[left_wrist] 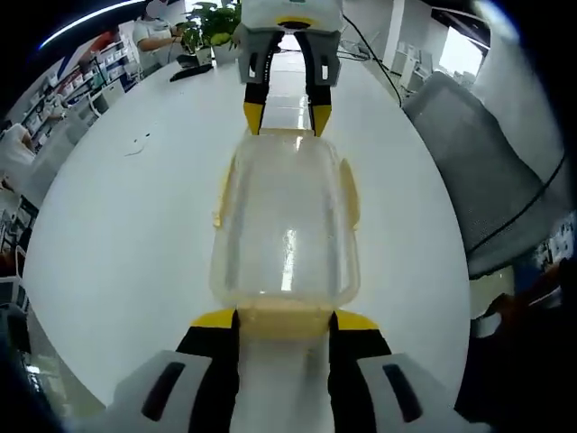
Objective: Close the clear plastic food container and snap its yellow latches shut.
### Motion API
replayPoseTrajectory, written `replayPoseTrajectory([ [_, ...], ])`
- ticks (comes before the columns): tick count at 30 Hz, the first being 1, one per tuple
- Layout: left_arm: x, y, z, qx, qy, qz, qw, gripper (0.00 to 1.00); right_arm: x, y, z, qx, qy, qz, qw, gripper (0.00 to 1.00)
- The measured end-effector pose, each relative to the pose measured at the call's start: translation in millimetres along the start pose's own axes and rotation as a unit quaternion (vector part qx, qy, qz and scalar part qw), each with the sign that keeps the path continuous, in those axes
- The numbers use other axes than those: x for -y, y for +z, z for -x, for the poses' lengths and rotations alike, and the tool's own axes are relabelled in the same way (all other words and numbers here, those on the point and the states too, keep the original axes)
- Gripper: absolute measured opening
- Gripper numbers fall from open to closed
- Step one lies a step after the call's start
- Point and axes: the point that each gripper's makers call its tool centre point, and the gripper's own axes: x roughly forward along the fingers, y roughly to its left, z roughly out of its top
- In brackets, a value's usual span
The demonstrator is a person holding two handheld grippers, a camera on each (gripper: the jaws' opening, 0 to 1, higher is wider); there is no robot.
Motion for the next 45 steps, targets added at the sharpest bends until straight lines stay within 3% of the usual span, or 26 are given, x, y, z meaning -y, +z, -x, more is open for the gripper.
replayPoseTrajectory([
  [7,5.5,24.4,14.1,-0.003,0.003,0.0,1.0,0.32,-2.1,-5.5,23.9,0.005,-0.002,0.001,1.0,0.34],
  [12,8.8,46.4,15.1,0.0,0.002,-0.002,1.0,0.32,-5.4,-19.5,38.8,0.004,0.0,-0.001,1.0,0.34],
  [24,12.2,92.7,0.1,-0.003,0.004,-0.017,0.9998,0.32,-4.7,-62.6,59.4,0.0,-0.006,-0.011,0.9999,0.34],
  [39,15.2,148.8,-25.6,0.002,-0.006,-0.046,0.9989,0.32,-21.2,-121.8,76.5,-0.004,-0.007,-0.038,0.9992,0.35],
  [45,10.9,163.9,-37.9,0.003,-0.005,-0.051,0.9987,0.32,-25.3,-142.3,80.7,-0.006,-0.009,-0.043,0.999,0.35],
])
